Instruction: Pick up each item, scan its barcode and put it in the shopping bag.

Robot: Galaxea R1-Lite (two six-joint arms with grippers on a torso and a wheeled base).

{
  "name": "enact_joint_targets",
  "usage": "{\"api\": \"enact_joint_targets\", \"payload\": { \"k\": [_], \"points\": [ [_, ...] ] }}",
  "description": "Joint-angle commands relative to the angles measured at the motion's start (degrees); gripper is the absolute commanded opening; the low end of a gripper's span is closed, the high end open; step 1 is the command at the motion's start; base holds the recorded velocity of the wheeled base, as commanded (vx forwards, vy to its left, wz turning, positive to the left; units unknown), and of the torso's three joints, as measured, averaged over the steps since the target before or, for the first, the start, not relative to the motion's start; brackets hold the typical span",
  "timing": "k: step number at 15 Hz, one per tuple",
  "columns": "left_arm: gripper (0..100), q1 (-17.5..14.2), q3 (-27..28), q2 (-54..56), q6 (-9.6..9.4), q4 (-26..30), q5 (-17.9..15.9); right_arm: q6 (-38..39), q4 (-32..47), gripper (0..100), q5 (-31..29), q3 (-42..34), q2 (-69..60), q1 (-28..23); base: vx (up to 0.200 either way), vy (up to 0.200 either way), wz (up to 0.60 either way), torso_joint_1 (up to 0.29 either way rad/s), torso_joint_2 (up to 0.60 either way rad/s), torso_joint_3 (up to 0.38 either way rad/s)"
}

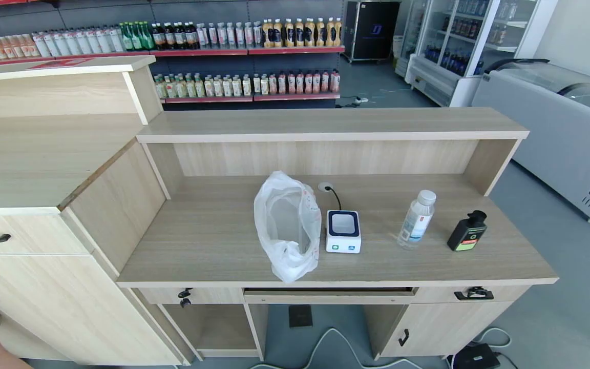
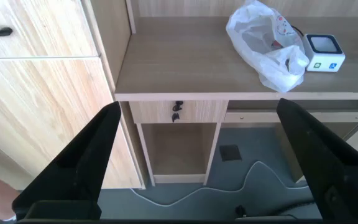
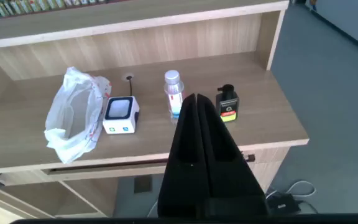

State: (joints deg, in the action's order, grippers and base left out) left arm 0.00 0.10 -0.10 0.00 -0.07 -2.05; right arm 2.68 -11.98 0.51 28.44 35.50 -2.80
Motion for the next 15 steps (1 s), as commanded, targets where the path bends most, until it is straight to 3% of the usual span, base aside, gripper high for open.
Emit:
{"api": "enact_joint_targets", "payload": {
  "k": [1,2,6,12,15],
  "points": [
    [100,0.0,0.0,0.0,0.00,0.0,0.0,-2.9,-15.1,100,4.6,2.2,21.6,-6.0,0.000,0.000,0.00,0.000,0.00,0.000],
    [100,0.0,0.0,0.0,0.00,0.0,0.0,-3.4,-19.3,100,8.3,0.5,25.0,-6.2,0.000,0.000,0.00,0.000,0.00,0.000],
    [100,0.0,0.0,0.0,0.00,0.0,0.0,-6.9,-40.2,100,9.2,-3.5,44.7,-7.2,0.000,0.000,0.00,0.000,0.00,0.000],
    [100,0.0,0.0,0.0,0.00,0.0,0.0,-6.6,-55.3,100,9.1,-4.4,66.7,-8.4,0.000,0.000,0.00,0.000,0.00,0.000],
    [100,0.0,0.0,0.0,0.00,0.0,0.0,-8.0,-58.5,100,8.7,-3.5,72.9,-8.2,0.000,0.000,0.00,0.000,0.00,0.000]
  ]
}}
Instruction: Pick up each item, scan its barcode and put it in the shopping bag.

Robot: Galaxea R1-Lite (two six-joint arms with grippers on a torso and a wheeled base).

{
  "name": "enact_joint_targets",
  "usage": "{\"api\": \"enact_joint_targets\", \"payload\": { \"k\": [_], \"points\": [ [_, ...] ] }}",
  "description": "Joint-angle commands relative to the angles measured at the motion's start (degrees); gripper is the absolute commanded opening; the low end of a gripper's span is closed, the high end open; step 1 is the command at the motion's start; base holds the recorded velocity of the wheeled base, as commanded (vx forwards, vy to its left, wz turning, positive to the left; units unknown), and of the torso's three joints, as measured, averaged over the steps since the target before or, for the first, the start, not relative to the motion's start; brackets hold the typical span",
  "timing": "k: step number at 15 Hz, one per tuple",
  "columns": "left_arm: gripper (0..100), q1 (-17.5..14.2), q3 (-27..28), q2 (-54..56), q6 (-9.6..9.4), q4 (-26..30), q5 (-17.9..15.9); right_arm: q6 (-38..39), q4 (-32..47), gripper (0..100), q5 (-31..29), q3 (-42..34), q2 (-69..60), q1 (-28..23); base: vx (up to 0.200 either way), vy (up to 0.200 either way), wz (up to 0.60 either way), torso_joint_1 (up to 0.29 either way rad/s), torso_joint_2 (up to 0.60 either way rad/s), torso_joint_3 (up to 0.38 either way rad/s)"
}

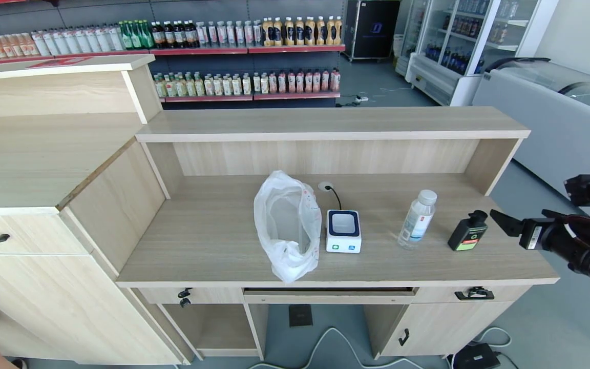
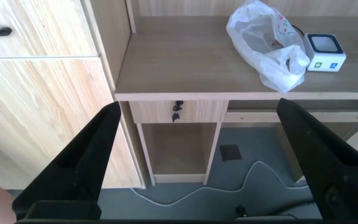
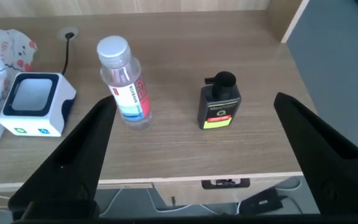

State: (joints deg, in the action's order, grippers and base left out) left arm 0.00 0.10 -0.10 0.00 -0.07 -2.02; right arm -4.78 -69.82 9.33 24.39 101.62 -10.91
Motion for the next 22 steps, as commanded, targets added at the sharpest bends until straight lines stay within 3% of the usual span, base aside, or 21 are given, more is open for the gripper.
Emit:
{"api": "enact_joint_targets", "payload": {
  "k": [1,8,22],
  "points": [
    [100,0.0,0.0,0.0,0.00,0.0,0.0,-0.9,-0.7,100,-0.1,1.2,7.8,-0.1,0.000,0.000,0.00,0.000,0.00,0.000],
    [100,0.0,0.0,0.0,0.00,0.0,0.0,-2.3,-2.6,100,0.0,11.6,19.9,-0.3,0.000,0.000,0.00,0.000,0.00,0.000],
    [100,0.0,0.0,0.0,0.00,0.0,0.0,-5.4,-2.6,100,0.4,27.3,34.4,7.7,0.000,0.000,0.00,0.000,0.00,0.000]
  ]
}}
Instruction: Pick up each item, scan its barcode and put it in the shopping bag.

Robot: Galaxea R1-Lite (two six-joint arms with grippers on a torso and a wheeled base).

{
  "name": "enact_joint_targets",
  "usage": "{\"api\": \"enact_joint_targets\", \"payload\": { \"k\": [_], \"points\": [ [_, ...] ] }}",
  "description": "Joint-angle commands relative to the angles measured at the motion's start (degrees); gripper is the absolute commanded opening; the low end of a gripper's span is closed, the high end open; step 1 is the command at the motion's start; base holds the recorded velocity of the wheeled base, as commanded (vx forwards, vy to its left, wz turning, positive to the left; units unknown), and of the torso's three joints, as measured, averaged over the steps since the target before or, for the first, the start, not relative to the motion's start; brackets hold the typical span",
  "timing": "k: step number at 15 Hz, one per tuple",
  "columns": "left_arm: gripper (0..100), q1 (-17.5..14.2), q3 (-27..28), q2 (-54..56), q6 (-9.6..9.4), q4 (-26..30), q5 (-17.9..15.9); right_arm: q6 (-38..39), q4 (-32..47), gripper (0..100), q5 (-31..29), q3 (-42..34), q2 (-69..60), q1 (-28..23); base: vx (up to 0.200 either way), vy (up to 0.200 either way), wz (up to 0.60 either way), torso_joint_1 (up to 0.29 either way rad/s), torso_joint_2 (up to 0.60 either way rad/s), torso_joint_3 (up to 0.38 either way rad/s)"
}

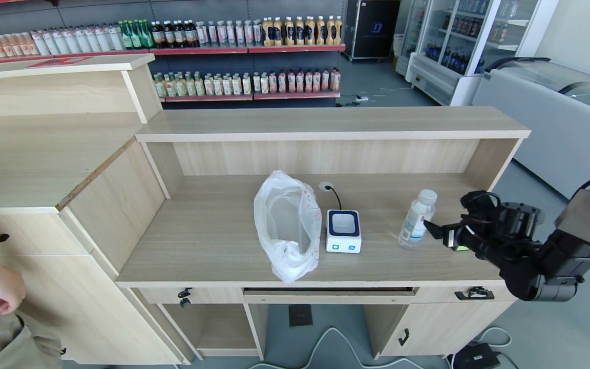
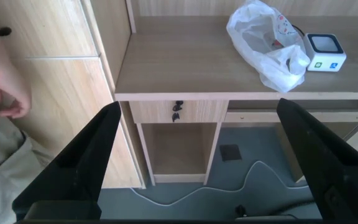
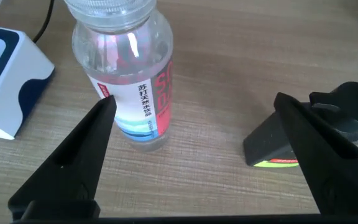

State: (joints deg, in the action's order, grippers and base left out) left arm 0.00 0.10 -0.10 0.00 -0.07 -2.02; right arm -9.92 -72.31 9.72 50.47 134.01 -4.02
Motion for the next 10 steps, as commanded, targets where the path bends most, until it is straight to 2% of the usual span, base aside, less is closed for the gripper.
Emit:
{"api": "enact_joint_targets", "payload": {
  "k": [1,10],
  "points": [
    [100,0.0,0.0,0.0,0.00,0.0,-0.1,-0.3,-0.1,100,0.1,1.8,2.6,1.5,0.000,0.000,0.00,0.000,0.00,0.000],
    [100,0.0,0.0,0.0,0.00,0.0,0.0,-1.6,0.2,100,0.1,8.5,6.4,4.4,0.000,0.000,0.00,0.000,0.00,0.000]
  ]
}}
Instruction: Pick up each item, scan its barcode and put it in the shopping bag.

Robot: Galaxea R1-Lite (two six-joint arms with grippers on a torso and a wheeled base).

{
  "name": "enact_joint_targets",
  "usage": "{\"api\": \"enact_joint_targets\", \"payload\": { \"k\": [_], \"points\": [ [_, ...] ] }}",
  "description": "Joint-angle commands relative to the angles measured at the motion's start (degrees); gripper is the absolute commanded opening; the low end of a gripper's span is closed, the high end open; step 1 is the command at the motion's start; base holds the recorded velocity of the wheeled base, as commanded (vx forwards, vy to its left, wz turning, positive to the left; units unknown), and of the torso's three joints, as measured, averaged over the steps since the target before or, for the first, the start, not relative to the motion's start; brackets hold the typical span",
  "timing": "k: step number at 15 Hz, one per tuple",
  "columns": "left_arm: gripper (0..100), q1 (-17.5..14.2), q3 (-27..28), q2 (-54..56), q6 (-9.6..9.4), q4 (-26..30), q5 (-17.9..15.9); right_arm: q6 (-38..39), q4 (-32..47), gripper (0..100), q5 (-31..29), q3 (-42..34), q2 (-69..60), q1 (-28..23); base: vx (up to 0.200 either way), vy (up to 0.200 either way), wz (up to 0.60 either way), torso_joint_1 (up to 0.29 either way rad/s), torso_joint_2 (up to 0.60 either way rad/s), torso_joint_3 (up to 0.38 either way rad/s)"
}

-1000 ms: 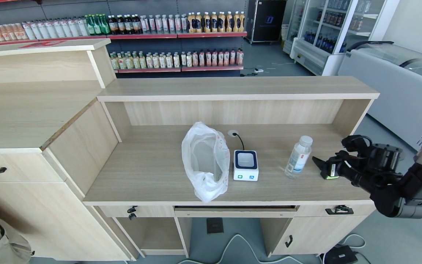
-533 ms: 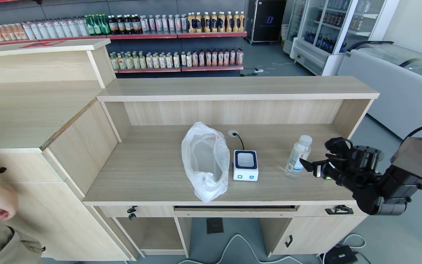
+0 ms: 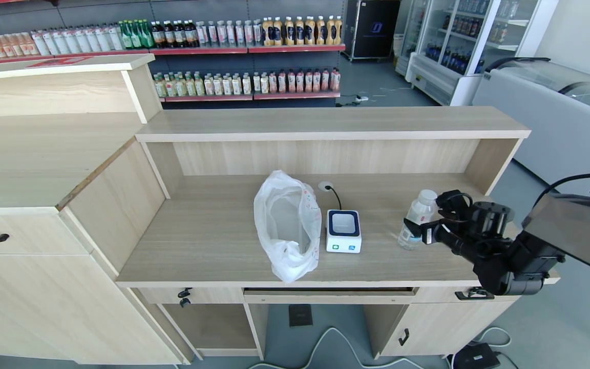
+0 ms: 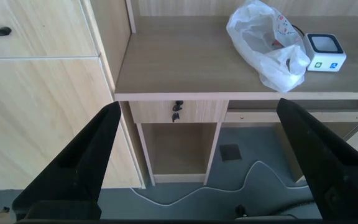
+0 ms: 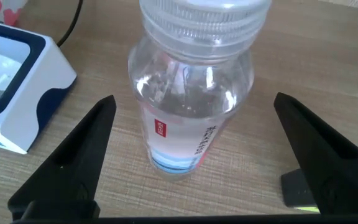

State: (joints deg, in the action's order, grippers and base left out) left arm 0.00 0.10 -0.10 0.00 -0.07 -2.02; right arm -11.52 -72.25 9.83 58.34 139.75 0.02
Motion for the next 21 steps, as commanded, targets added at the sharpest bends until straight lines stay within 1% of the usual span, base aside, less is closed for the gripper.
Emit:
{"api": "enact_joint_targets", "payload": {
  "k": [1,3,9,15,21],
  "points": [
    [100,0.0,0.0,0.0,0.00,0.0,0.0,0.0,0.2,100,0.0,1.0,1.0,0.7,0.000,0.000,0.00,0.000,0.00,0.000],
    [100,0.0,0.0,0.0,0.00,0.0,0.0,0.0,0.2,100,0.0,1.7,1.8,0.9,0.000,0.000,0.00,0.000,0.00,0.000],
    [100,0.0,0.0,0.0,0.00,0.0,0.0,-0.1,1.1,100,0.0,7.0,4.5,1.6,0.000,0.000,0.00,0.000,0.00,0.000],
    [100,0.0,0.0,0.0,0.00,0.0,0.0,-0.3,1.1,100,0.0,8.5,6.7,2.0,0.000,0.000,0.00,0.000,0.00,0.000],
    [100,0.0,0.0,0.0,0.00,0.0,-0.1,-1.0,2.4,100,0.2,13.3,8.4,2.4,0.000,0.000,0.00,0.000,0.00,0.000]
  ]
}}
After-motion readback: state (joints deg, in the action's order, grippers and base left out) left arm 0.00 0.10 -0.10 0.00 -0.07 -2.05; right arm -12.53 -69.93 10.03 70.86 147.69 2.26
